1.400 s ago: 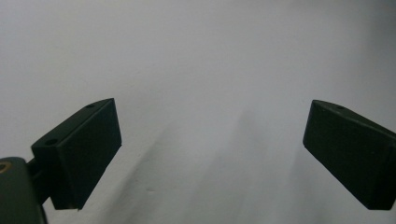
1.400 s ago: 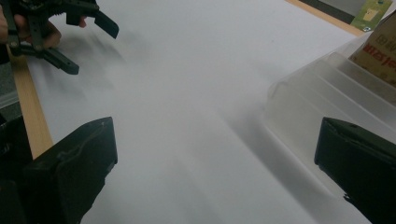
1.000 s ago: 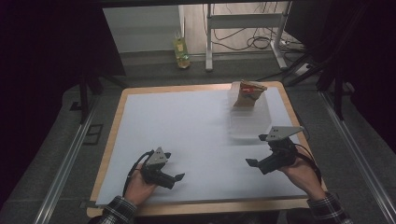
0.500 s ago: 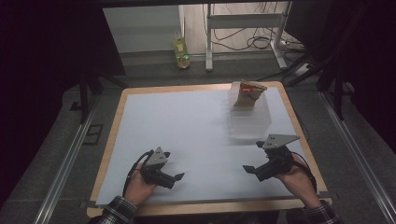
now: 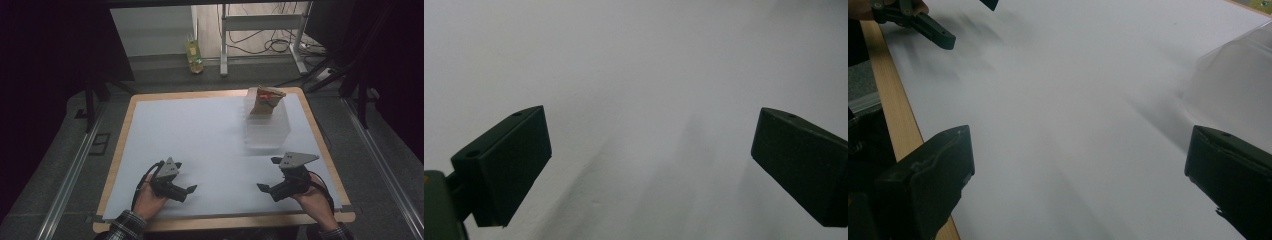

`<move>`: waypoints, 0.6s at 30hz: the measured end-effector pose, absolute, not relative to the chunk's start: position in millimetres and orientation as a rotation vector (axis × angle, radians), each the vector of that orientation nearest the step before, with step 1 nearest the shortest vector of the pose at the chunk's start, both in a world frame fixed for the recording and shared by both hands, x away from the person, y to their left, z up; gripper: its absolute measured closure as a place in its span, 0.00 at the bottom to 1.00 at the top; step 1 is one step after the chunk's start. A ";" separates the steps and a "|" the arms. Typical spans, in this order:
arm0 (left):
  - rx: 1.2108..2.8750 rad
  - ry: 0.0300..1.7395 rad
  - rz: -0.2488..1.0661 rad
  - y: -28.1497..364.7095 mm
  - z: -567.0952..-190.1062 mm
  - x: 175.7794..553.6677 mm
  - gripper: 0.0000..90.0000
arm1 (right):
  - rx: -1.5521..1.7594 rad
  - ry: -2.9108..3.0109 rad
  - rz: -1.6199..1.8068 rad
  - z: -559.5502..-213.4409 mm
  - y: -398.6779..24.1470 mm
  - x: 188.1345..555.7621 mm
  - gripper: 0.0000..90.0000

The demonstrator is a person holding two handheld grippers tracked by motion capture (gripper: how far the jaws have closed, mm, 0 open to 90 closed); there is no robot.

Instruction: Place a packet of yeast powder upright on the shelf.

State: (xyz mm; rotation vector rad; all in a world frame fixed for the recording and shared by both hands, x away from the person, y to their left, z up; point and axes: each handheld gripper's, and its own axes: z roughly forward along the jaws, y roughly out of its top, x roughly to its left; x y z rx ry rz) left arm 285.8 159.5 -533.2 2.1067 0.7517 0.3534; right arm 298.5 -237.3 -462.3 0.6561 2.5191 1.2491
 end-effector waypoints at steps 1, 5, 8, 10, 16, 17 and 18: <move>2.108 0.750 0.352 159.5 -533.2 285.8 0.03 | 0.652 2.518 1.246 -463.4 -236.7 297.5 0.00; 2.108 0.749 0.352 159.2 -533.2 285.7 0.03 | 0.635 2.519 1.233 -468.0 -234.2 294.4 0.00; 2.109 0.749 0.352 158.9 -533.5 285.6 0.03 | 0.629 2.517 1.242 -471.2 -233.0 292.1 0.00; 2.110 0.748 0.351 158.5 -533.8 285.5 0.03 | 0.627 2.520 1.239 -474.2 -232.3 291.1 0.00; 2.118 0.745 0.349 158.0 -534.5 285.8 0.03 | 0.624 2.530 1.206 -484.2 -230.8 288.8 0.00; 2.120 0.745 0.348 157.8 -534.9 285.9 0.03 | 0.610 2.536 1.182 -488.3 -229.9 287.8 0.00; 2.122 0.745 0.350 157.6 -535.3 286.0 0.03 | 0.612 2.542 1.178 -490.4 -229.6 287.7 0.00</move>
